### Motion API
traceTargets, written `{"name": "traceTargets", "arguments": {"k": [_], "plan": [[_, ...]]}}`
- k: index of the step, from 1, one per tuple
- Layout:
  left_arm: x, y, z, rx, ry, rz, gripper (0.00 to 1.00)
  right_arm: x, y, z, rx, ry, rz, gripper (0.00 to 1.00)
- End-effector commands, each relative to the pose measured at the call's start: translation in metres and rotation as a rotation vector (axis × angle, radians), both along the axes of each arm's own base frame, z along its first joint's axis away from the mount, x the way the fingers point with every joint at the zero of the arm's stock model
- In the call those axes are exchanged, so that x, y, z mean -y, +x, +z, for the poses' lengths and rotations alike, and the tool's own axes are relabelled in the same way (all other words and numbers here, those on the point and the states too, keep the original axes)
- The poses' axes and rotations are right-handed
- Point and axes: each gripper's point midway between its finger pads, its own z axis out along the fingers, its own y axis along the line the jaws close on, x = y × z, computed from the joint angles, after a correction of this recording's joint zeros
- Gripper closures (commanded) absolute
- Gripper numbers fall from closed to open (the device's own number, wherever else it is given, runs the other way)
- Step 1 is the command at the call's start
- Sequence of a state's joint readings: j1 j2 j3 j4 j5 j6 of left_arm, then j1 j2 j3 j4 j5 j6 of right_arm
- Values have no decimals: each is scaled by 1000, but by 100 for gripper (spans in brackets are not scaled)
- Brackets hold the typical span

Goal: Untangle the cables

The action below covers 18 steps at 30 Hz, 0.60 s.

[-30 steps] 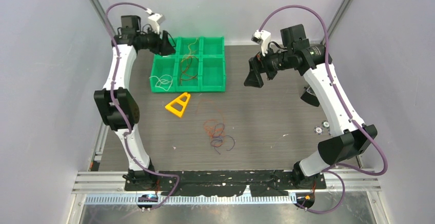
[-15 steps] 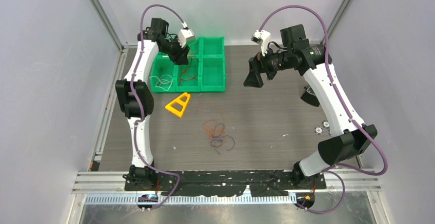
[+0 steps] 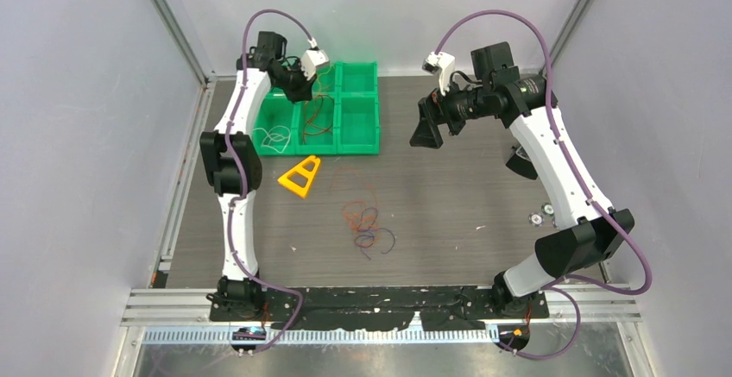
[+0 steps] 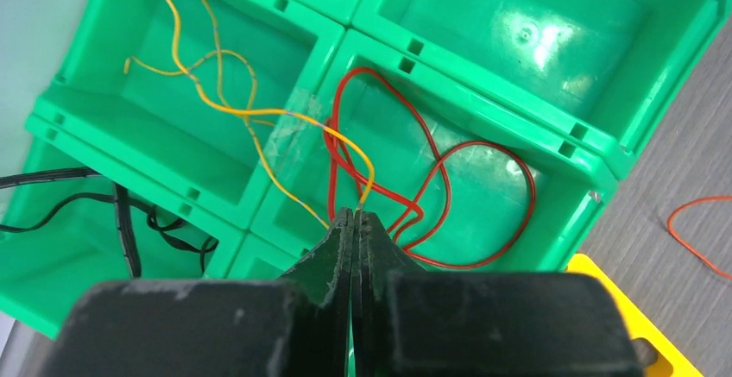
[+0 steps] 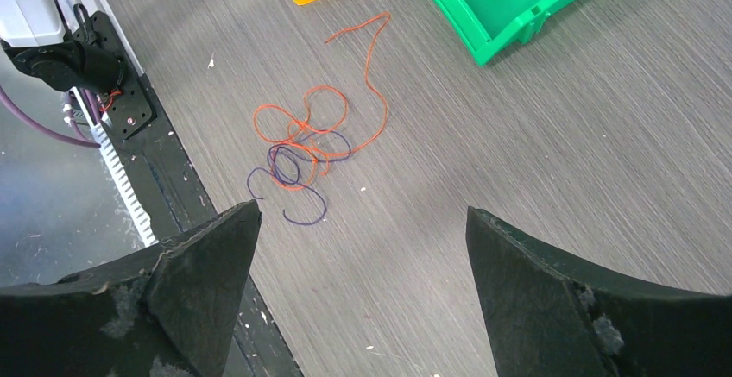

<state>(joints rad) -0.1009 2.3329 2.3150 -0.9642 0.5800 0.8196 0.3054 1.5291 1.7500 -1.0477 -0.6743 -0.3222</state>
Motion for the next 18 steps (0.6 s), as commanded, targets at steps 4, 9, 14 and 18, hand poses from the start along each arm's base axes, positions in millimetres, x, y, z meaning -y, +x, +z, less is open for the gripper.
{"name": "traceTargets", "arguments": {"k": [4, 9, 14, 18], "plan": [[10, 40, 51, 154, -128, 95, 100, 0, 2, 16, 59, 25, -2, 5], [17, 32, 59, 128, -172, 54, 83, 2, 4, 15, 63, 11, -13, 5], [17, 8, 64, 92, -202, -1, 59, 4, 1, 13, 57, 7, -13, 5], [14, 8, 53, 53, -187, 24, 61, 3, 1, 11, 50, 11, -7, 5]]}}
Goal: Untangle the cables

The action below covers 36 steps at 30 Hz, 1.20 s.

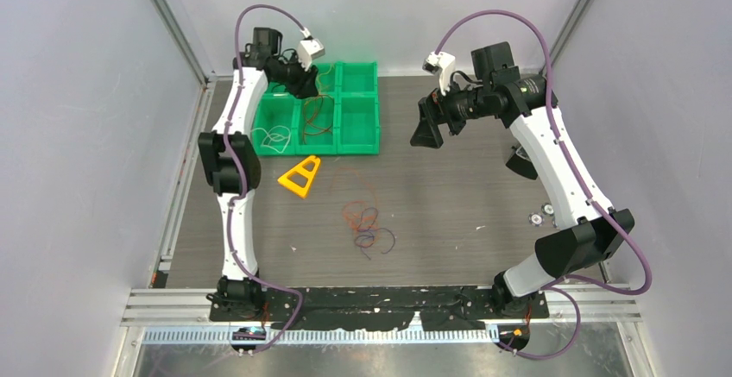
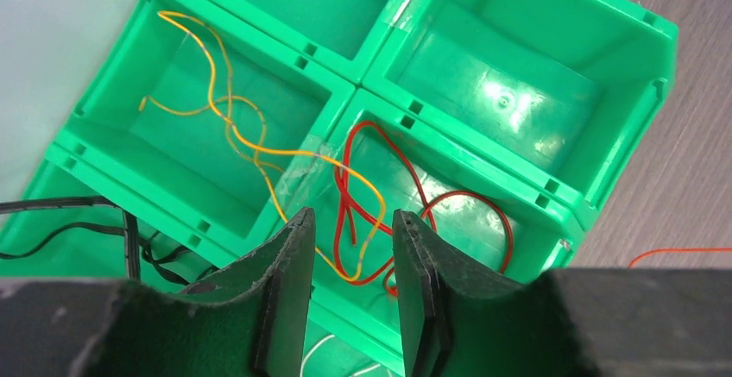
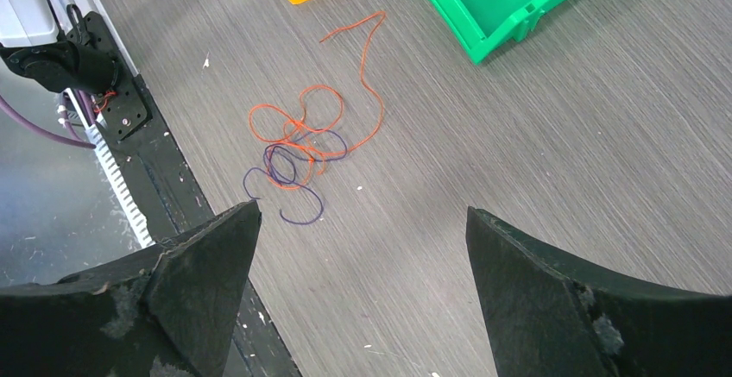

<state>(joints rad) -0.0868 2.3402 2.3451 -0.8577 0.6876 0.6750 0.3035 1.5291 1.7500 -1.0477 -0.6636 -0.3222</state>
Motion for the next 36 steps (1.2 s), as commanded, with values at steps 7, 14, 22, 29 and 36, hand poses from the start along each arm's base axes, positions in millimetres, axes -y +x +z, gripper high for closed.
{"name": "traceTargets", "arguments": {"k": [7, 14, 22, 29, 36], "plan": [[-5, 1, 3, -21, 0, 17, 65, 0, 2, 14, 48, 21, -3, 5], [-3, -4, -8, -44, 5, -7, 67, 2, 2, 13, 41, 15, -8, 5], [-7, -6, -17, -48, 27, -24, 73, 1, 1, 11, 31, 15, -11, 5], [-8, 0, -16, -26, 30, -21, 100, 1, 2, 11, 29, 13, -14, 5], [-10, 13, -4, 9, -5, 24, 100, 2, 4, 9, 27, 8, -18, 5]]}}
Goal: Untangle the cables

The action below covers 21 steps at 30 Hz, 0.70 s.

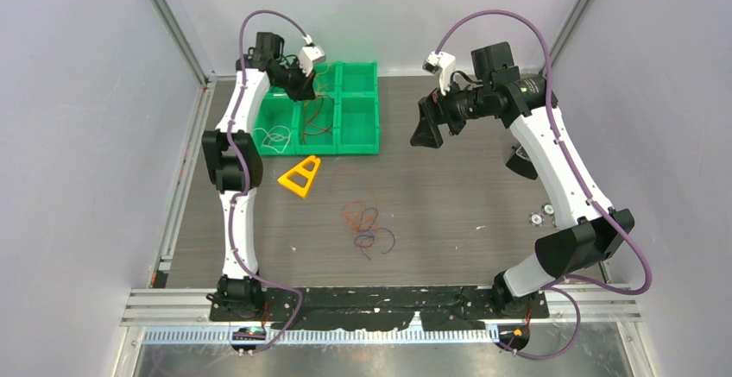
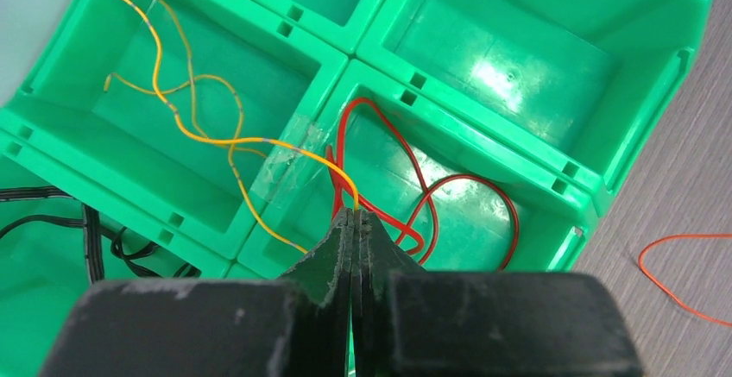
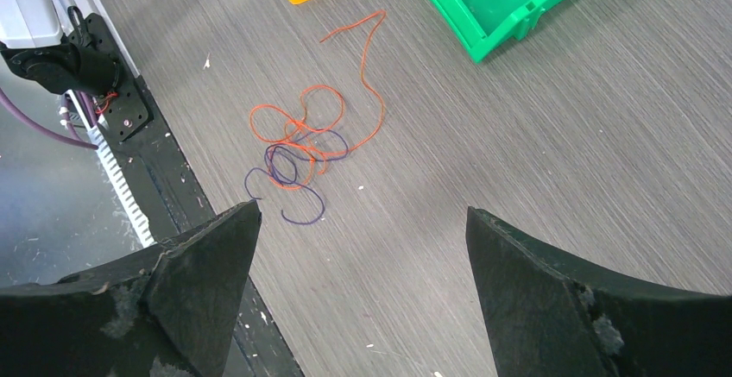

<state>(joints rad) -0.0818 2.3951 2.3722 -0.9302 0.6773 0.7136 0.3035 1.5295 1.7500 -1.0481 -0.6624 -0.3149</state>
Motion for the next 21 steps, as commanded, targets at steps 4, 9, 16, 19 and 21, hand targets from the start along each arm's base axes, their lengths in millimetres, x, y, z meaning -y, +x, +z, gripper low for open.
{"name": "traceTargets", "arguments": {"k": [4, 9, 16, 19, 21], "plan": [[-6, 46, 52, 139, -139, 164, 100, 1, 6, 8, 28, 6, -13, 5], [-9, 85, 62, 115, -296, 398, 100, 1, 7, 7, 26, 6, -17, 5], [-27, 120, 41, 29, -432, 712, 100, 5, 7, 3, 7, -15, -35, 5], [-30, 125, 40, 32, -441, 777, 100, 6, 8, 2, -1, -20, -39, 5], [-32, 125, 35, 15, -440, 831, 100, 6, 11, 2, -5, -24, -44, 5]]}}
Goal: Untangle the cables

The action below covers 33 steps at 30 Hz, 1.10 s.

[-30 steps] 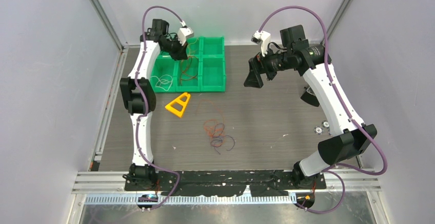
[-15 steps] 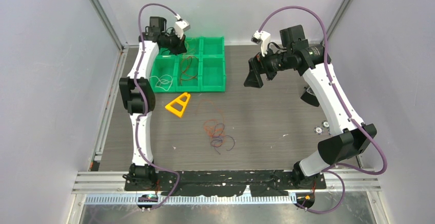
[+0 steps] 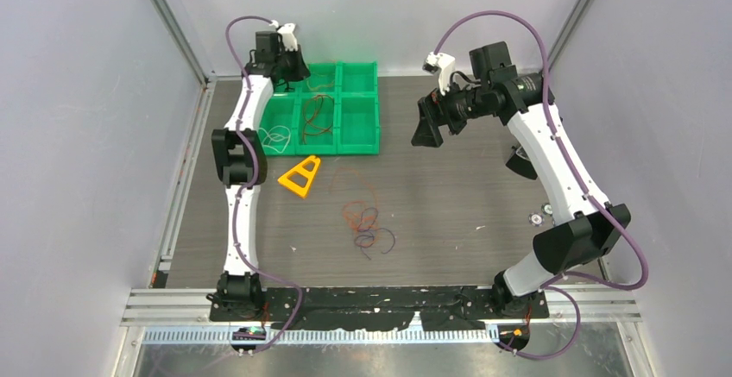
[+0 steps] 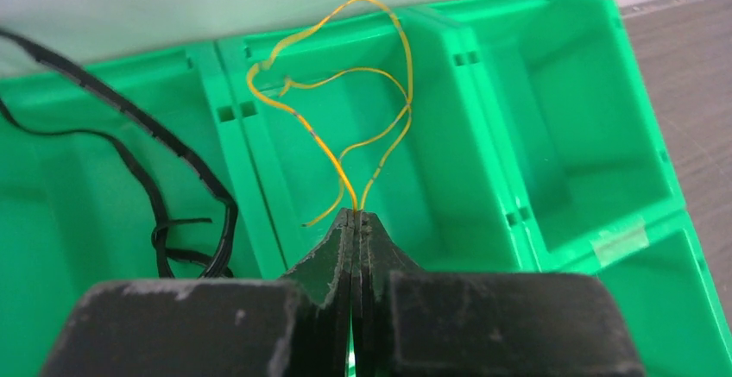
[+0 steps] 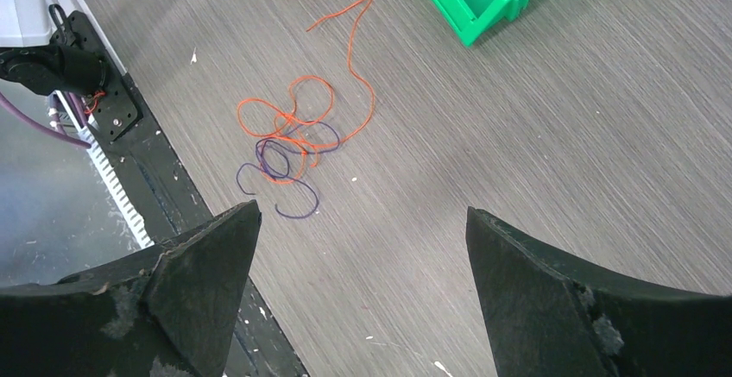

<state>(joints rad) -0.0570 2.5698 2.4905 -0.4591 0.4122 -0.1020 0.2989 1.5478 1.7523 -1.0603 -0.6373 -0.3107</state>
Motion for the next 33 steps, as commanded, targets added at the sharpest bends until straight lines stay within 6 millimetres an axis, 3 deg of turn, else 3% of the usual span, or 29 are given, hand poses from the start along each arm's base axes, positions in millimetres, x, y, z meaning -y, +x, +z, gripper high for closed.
{"name": "traceTargets", "arguments": {"k": [1, 5, 15, 25, 29, 32, 33], "plan": [[-10, 18, 34, 47, -86, 190, 100, 1, 8, 10, 18, 0, -21, 5], [-14, 15, 19, -35, -137, 288, 100, 1, 14, 13, 27, -2, -31, 4], [7, -12, -16, -219, -177, 296, 100, 1, 17, 14, 25, -4, -43, 5], [30, -28, -7, -176, -46, 179, 100, 1, 15, 14, 19, 1, -42, 4], [30, -30, -7, -172, -6, 180, 100, 1, 12, 15, 23, 4, -39, 4], [26, -29, -2, -163, -8, 189, 72, 1, 10, 18, 29, 9, -37, 5], [24, -27, 3, -147, -12, 190, 66, 1, 10, 19, 31, 10, -35, 5]]}}
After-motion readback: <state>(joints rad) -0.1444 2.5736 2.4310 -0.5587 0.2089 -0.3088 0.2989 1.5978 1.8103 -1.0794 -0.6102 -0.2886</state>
